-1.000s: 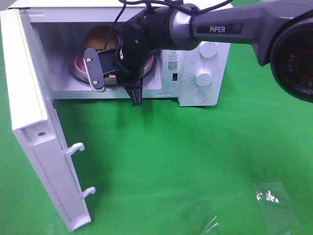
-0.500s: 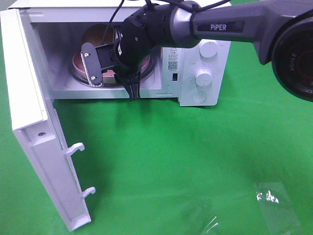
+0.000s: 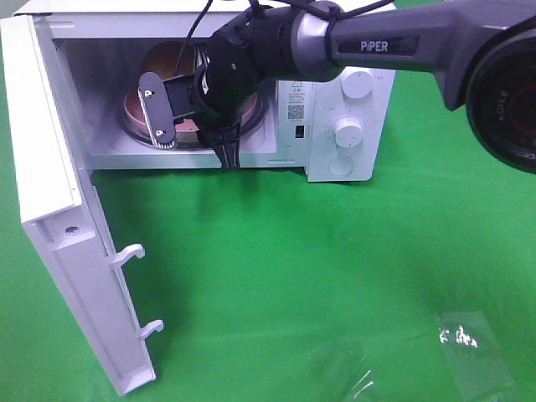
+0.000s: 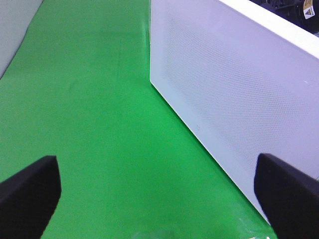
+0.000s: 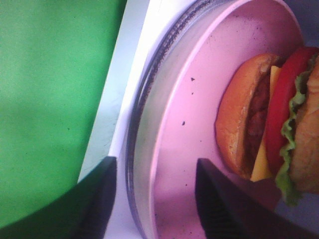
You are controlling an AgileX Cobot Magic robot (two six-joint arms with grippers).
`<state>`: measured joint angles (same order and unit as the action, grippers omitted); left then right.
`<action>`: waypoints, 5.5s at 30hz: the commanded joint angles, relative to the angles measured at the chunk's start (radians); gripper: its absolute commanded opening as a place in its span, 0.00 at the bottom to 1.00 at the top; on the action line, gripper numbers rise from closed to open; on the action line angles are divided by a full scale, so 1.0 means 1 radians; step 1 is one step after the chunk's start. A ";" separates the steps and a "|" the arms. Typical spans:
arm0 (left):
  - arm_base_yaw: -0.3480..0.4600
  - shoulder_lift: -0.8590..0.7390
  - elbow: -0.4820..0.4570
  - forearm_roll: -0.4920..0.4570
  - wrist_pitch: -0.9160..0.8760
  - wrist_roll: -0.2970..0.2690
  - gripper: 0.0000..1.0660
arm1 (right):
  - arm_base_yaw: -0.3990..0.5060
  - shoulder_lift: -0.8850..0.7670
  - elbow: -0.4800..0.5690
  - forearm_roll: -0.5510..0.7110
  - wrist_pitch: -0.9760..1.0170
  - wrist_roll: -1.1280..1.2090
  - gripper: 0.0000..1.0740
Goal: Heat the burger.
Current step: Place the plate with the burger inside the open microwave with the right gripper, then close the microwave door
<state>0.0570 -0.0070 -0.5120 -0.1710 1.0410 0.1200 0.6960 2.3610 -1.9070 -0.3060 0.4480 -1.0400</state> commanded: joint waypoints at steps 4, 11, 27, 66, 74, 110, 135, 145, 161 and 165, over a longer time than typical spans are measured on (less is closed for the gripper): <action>0.001 -0.017 0.003 -0.001 -0.005 0.000 0.92 | 0.002 -0.021 -0.002 0.010 0.000 0.021 0.58; 0.001 -0.017 0.003 -0.001 -0.005 0.000 0.92 | 0.002 -0.027 0.003 0.043 -0.008 0.023 0.64; 0.001 -0.017 0.002 -0.002 -0.005 0.000 0.92 | 0.002 -0.146 0.247 0.014 -0.180 0.023 0.71; 0.001 -0.016 0.002 -0.002 -0.005 0.000 0.92 | -0.001 -0.480 0.646 -0.039 -0.289 0.150 0.71; 0.001 -0.016 0.002 -0.002 -0.005 0.000 0.92 | -0.001 -0.597 0.768 -0.039 -0.327 0.158 0.71; 0.001 -0.016 0.002 -0.002 -0.005 0.000 0.92 | -0.001 -1.104 1.081 -0.028 -0.097 0.893 0.71; 0.001 -0.016 0.002 -0.002 -0.005 0.000 0.92 | 0.000 -1.384 1.115 0.084 0.481 1.094 0.71; 0.001 -0.016 0.002 -0.002 -0.005 0.000 0.92 | -0.003 -1.580 1.244 0.081 0.525 1.097 0.71; 0.001 -0.016 0.002 -0.002 -0.005 0.000 0.92 | -0.379 -1.911 1.277 0.179 0.604 1.102 0.71; 0.001 -0.016 0.002 -0.002 -0.005 0.000 0.92 | -0.435 -1.964 1.285 0.181 0.604 1.104 0.71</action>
<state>0.0570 -0.0070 -0.5120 -0.1710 1.0410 0.1200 0.3080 0.4410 -0.6350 -0.1290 1.0460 0.0560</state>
